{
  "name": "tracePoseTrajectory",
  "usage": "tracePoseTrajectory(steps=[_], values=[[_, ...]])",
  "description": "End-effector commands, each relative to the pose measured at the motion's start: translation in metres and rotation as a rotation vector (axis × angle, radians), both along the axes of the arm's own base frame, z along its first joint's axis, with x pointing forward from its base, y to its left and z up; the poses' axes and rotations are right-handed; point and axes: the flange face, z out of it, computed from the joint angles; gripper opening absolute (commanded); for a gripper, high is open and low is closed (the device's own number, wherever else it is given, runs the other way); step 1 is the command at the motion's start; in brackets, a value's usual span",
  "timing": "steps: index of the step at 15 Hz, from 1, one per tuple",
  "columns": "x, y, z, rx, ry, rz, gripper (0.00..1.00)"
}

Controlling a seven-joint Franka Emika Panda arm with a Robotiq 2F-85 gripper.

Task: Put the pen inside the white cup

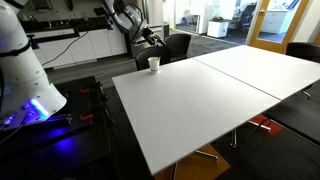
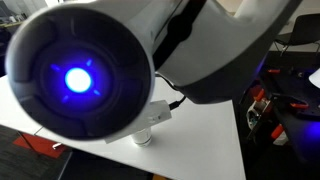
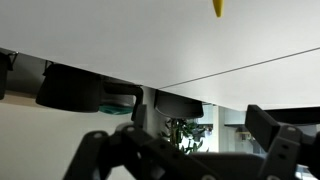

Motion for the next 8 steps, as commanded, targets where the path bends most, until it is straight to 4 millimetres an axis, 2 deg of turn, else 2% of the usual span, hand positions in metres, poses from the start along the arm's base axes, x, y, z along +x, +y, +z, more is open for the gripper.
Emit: tracePoseTrajectory(steps=[1, 3, 8], values=[[0.003, -0.030, 0.025, 0.070, -0.028, -0.070, 1.00], [0.007, -0.048, 0.034, 0.105, -0.047, -0.107, 1.00], [0.006, -0.108, 0.051, 0.243, -0.113, -0.186, 1.00]])
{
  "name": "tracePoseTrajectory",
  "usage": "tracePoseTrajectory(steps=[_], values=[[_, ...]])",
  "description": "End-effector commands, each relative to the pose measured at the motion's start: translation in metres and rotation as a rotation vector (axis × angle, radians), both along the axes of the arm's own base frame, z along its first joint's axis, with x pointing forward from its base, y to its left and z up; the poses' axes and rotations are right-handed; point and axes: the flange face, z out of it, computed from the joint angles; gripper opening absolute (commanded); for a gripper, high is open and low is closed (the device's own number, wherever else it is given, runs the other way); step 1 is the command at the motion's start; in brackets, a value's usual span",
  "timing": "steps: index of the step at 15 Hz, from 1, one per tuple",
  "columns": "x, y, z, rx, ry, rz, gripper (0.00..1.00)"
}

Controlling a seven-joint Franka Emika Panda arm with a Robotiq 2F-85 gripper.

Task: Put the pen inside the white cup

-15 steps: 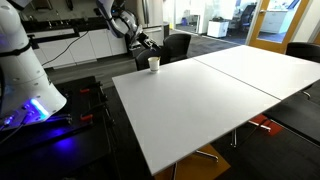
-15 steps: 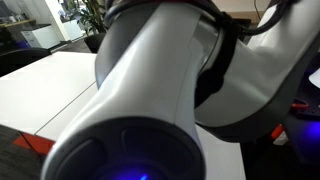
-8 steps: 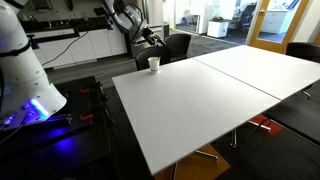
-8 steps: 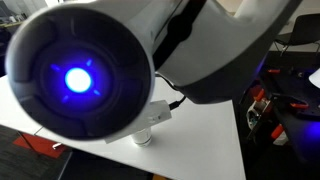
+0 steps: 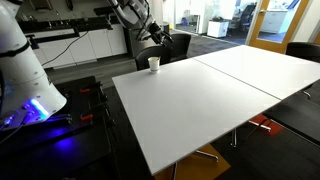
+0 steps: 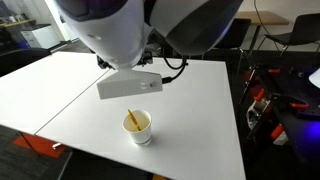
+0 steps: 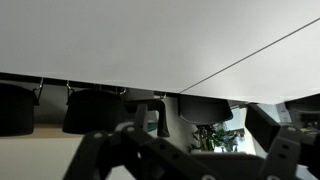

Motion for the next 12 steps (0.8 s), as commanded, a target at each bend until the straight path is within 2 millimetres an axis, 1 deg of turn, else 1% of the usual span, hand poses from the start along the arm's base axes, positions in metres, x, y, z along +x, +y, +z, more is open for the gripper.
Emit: tracePoseTrajectory(steps=[1, 3, 7, 10, 12], values=[[-0.016, -0.049, 0.019, 0.128, -0.060, -0.047, 1.00], [-0.017, -0.075, 0.024, 0.184, -0.079, -0.035, 1.00], [-0.018, -0.121, 0.035, 0.291, -0.081, 0.168, 1.00], [-0.022, -0.147, 0.044, 0.360, -0.063, 0.340, 1.00], [-0.025, -0.157, 0.045, 0.407, -0.030, 0.441, 1.00]])
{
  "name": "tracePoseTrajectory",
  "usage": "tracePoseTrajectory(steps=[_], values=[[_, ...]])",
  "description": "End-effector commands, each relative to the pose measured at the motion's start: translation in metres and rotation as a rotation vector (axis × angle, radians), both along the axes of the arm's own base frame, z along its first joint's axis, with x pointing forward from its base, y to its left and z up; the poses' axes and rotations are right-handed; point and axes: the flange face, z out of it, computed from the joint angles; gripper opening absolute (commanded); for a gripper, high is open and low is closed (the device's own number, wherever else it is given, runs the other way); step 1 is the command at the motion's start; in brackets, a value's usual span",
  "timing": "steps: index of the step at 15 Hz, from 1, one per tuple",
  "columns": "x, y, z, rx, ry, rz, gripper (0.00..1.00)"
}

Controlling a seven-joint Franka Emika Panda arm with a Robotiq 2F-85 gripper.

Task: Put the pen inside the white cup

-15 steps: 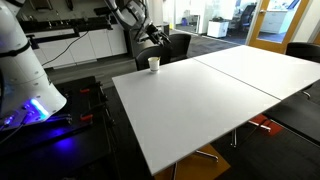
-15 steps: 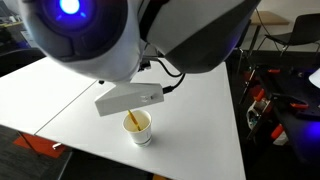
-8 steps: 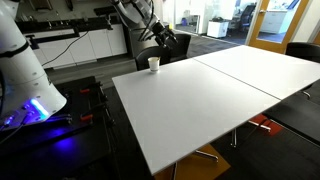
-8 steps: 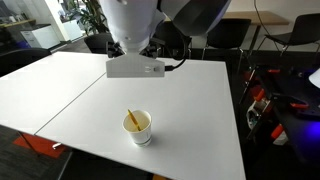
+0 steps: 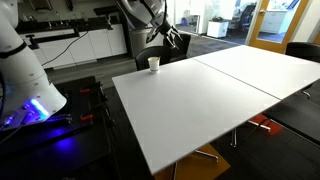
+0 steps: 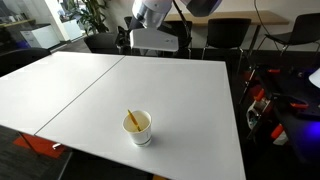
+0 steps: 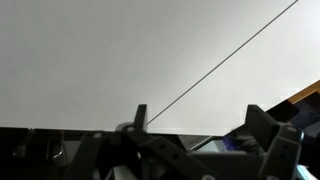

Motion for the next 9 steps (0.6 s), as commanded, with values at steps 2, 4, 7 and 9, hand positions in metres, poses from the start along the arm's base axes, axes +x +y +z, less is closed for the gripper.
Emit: tracePoseTrajectory(steps=[2, 4, 7, 9], values=[[-0.022, -0.021, 0.011, 0.067, 0.039, 0.246, 1.00], [-0.033, -0.025, 0.004, 0.085, 0.070, 0.349, 1.00], [-0.056, -0.016, -0.015, 0.077, 0.149, 0.485, 1.00], [-0.045, -0.015, -0.020, 0.070, 0.147, 0.454, 1.00]])
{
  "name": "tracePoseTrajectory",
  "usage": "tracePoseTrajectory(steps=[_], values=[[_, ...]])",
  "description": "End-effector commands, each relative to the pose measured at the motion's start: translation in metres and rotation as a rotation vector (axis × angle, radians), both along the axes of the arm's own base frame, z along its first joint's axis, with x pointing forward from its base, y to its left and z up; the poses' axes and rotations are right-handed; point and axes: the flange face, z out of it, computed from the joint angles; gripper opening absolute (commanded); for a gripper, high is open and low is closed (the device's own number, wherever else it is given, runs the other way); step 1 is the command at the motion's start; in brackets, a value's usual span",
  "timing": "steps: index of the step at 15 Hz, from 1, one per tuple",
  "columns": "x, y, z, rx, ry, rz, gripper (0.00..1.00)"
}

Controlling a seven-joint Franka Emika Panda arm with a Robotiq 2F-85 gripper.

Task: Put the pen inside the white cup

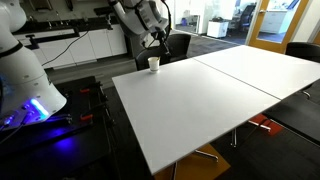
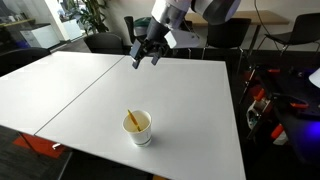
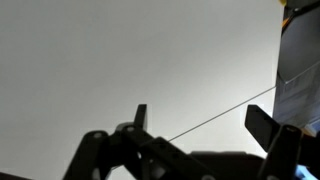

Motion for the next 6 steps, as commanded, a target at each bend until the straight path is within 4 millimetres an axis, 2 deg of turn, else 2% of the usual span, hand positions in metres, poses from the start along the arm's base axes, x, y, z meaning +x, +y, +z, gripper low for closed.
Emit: tracePoseTrajectory(steps=[1, 6], values=[[-0.0035, 0.0018, -0.0028, 0.002, 0.011, 0.012, 1.00], [-0.0011, -0.0009, -0.0032, 0.000, 0.008, 0.007, 1.00]])
